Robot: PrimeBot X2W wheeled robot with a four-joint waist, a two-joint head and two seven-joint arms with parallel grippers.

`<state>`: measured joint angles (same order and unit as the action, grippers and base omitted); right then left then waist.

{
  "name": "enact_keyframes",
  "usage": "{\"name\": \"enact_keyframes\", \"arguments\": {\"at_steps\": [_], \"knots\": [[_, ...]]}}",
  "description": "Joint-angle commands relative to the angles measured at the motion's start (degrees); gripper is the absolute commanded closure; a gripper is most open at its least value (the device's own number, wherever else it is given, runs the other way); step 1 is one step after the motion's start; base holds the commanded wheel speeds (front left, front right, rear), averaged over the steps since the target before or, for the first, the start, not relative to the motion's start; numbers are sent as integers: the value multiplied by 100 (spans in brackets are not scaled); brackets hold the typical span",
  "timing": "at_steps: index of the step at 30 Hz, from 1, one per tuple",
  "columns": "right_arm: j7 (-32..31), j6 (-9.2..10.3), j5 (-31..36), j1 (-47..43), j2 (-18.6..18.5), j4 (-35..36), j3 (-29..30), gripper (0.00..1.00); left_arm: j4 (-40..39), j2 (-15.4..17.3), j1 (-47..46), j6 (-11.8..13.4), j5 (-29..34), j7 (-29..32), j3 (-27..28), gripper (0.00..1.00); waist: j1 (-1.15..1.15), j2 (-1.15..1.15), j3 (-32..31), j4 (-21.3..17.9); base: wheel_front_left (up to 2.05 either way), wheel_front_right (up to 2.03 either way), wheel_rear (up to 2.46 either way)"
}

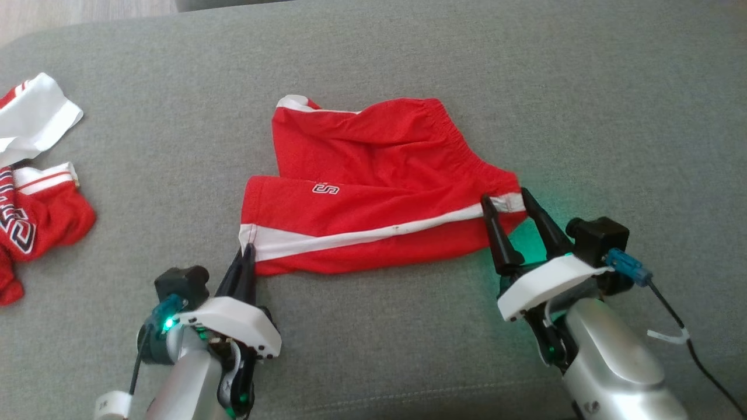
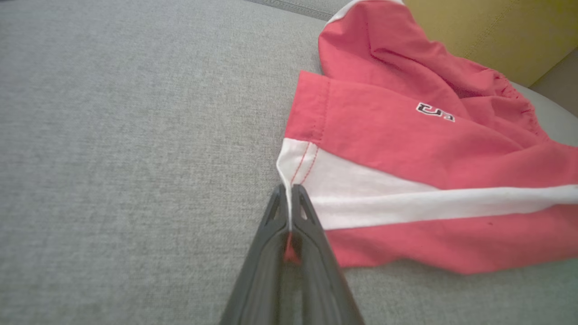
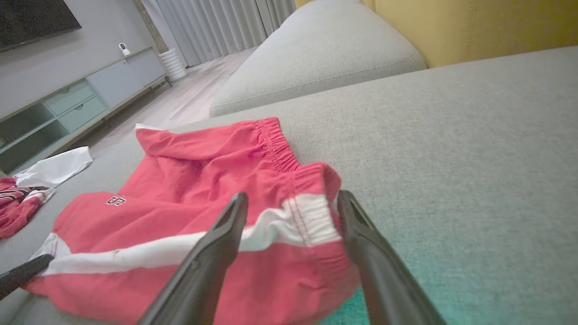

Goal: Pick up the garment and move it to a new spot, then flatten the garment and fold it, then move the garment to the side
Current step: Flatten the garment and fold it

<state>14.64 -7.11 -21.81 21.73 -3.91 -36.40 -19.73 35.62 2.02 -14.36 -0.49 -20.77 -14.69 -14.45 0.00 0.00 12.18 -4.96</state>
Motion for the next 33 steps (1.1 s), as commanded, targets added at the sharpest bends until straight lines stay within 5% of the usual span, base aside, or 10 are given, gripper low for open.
{"name": "enact_keyframes", "arguments": {"at_steps": [1,5,11,15,20,24,27,29,30,33], "knots": [[36,-37,-139,177,-35,62,-177,0,-165,86,-120,34,12,-31,124,100,0,0,1,-3,0,0,0],[36,-37,-295,221,-62,-43,-299,13,-172,86,-118,54,18,-31,122,100,0,0,1,-8,0,0,0],[36,-37,-578,258,-149,-221,-502,1,-145,86,-147,68,45,-31,153,100,0,0,-6,-6,0,0,0],[36,-37,-704,268,-223,-240,-630,22,-134,86,-152,83,74,-31,186,100,0,0,-6,-12,0,0,0],[36,-37,-829,218,-350,-232,-746,13,-133,86,-145,83,93,-31,232,100,0,0,-27,-28,0,0,0],[36,-37,-871,191,-391,-233,-837,19,-127,86,-135,76,102,-31,253,100,0,0,-49,-49,0,0,0],[36,-37,-885,156,-422,-182,-871,32,-128,86,-140,84,105,-31,259,100,0,0,-54,-52,0,0,0],[36,-37,-896,121,-441,-176,-908,64,-127,86,-143,85,110,-31,267,100,0,0,-61,-54,0,0,0],[36,-37,-896,114,-451,-173,-927,94,-129,86,-142,86,114,-31,274,100,0,0,-67,-56,0,0,0],[36,-37,-869,123,-472,-32,-927,100,-166,86,-142,86,136,-31,315,100,0,0,-92,-60,0,0,0]]}}
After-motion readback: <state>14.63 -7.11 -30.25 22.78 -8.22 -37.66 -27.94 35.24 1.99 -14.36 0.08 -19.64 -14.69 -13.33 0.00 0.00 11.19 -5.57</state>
